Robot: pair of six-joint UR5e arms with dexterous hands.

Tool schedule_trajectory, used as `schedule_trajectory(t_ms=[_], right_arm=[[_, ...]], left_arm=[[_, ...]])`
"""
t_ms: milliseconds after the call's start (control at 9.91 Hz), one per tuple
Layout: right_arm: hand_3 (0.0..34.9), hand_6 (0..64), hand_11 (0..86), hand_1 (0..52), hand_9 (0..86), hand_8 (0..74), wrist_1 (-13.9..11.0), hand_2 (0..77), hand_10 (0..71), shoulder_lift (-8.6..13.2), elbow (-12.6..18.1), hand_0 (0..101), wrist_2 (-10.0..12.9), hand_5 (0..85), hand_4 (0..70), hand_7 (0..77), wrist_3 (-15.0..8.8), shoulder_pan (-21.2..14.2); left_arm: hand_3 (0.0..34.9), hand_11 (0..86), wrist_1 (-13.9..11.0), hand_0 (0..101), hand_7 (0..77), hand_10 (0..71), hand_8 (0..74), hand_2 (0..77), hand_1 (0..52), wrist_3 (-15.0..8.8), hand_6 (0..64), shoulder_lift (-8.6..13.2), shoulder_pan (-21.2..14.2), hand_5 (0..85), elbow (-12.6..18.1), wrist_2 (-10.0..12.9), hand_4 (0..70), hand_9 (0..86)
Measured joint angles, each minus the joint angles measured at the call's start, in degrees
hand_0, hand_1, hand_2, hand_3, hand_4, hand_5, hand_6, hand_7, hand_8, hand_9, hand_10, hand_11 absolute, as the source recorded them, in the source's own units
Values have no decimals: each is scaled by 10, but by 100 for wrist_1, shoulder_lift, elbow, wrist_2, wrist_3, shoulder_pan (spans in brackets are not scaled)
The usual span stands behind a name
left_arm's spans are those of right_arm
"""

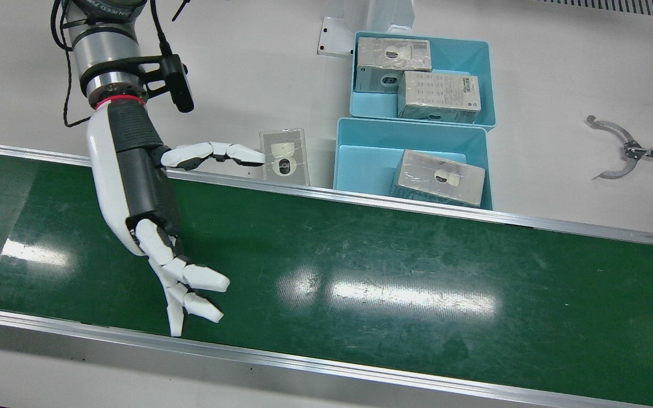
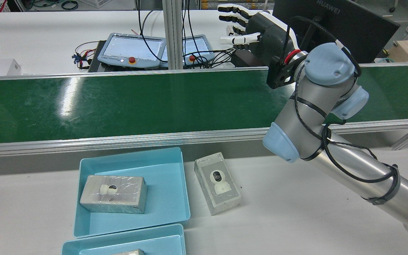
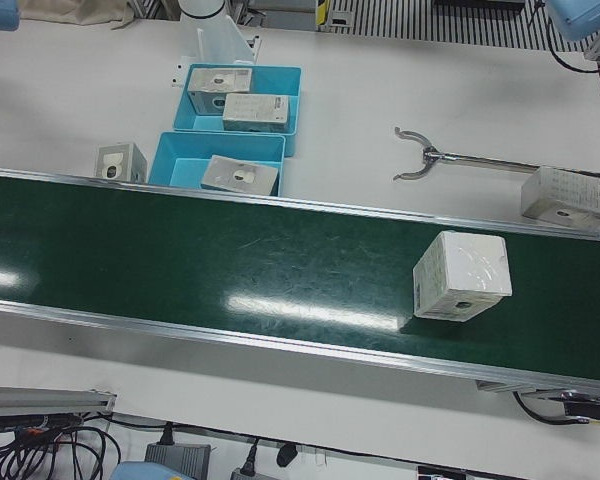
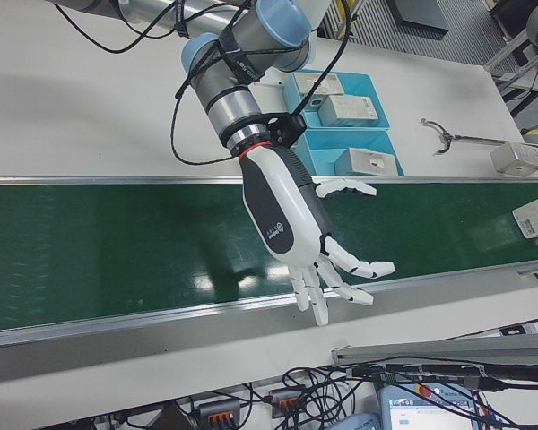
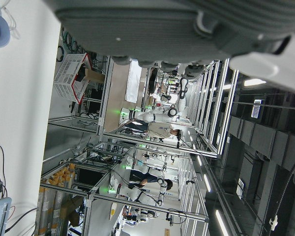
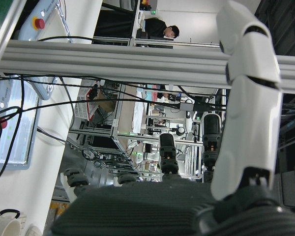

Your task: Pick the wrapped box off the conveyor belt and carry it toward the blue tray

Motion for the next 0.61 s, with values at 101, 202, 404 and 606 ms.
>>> schedule_trajectory(t_ms=[101, 202, 404, 606], right_arm=[[302, 0, 49, 153, 27, 0, 7, 213, 27, 36, -27, 466, 131, 262, 169, 213, 78, 32], [301, 0, 54, 147, 27, 0, 107, 196, 33, -48, 1, 466, 195, 240, 131, 207, 132, 46], [302, 0, 76, 120, 27, 0, 775, 153, 44, -443, -3, 461, 207, 185, 120, 175, 166, 67], [302, 0, 87, 120, 27, 0, 1350, 153, 54, -621, -68, 461, 190, 202, 120, 185, 164, 101]], left_arm=[[0, 0, 0, 0, 5, 0, 5, 11, 0, 0, 0, 0, 0, 5, 0, 0, 0, 0], [0, 0, 0, 0, 5, 0, 5, 5, 0, 0, 0, 0, 0, 5, 0, 0, 0, 0], [0, 0, 0, 0, 5, 5, 0, 11, 0, 0, 0, 0, 0, 5, 0, 0, 0, 5], [0, 0, 0, 0, 5, 0, 5, 5, 0, 0, 0, 0, 0, 5, 0, 0, 0, 5]])
